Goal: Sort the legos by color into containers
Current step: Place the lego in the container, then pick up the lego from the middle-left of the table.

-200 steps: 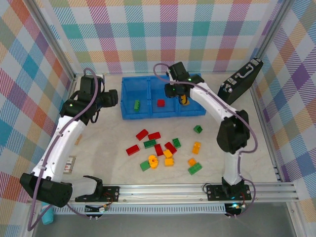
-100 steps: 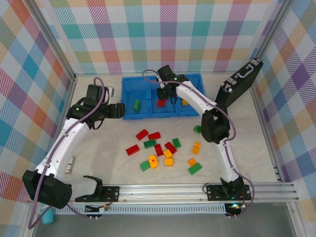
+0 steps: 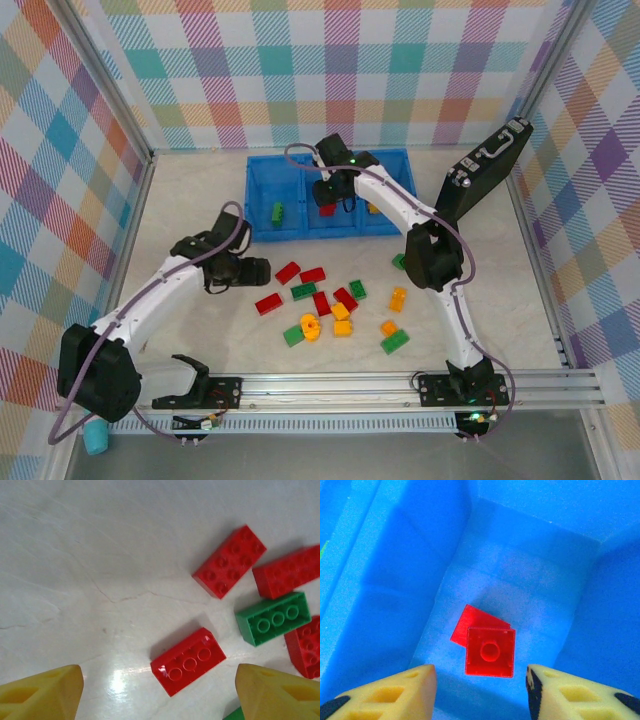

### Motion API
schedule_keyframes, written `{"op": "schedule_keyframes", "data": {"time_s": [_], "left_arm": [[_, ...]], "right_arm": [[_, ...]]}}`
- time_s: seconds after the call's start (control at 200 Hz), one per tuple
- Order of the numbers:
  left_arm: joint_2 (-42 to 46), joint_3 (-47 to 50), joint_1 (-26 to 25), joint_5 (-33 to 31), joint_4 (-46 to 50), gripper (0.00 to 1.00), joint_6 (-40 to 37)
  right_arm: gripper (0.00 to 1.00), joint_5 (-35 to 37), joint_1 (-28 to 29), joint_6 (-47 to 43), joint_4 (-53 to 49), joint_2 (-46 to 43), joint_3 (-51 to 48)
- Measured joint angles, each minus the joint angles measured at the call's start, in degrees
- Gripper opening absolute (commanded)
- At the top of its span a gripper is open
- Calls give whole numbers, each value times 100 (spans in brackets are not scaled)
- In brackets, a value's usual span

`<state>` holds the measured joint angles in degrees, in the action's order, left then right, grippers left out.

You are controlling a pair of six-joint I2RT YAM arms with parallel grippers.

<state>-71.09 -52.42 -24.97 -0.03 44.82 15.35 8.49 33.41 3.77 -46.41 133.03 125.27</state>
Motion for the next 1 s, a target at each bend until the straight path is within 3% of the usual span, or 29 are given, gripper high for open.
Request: {"op": "schedule_keyframes", "data": {"time_s": [0.27, 0.45, 0.735, 1.0], "left_arm": [[-634, 389, -787, -236, -234, 78, -4], [-935, 391, -1005, -505, -321, 77, -142], [-1300, 389, -1019, -601, -481, 77, -444], [-1596, 374, -1058, -505, -516, 76, -643]], "right_arm": [[61, -13, 0, -9, -2, -199, 9], [64, -11, 0, 4, -2, -911, -216], [66, 111, 0, 343, 50, -2566, -1827], [68, 420, 0, 726, -173, -3303, -3008]]}}
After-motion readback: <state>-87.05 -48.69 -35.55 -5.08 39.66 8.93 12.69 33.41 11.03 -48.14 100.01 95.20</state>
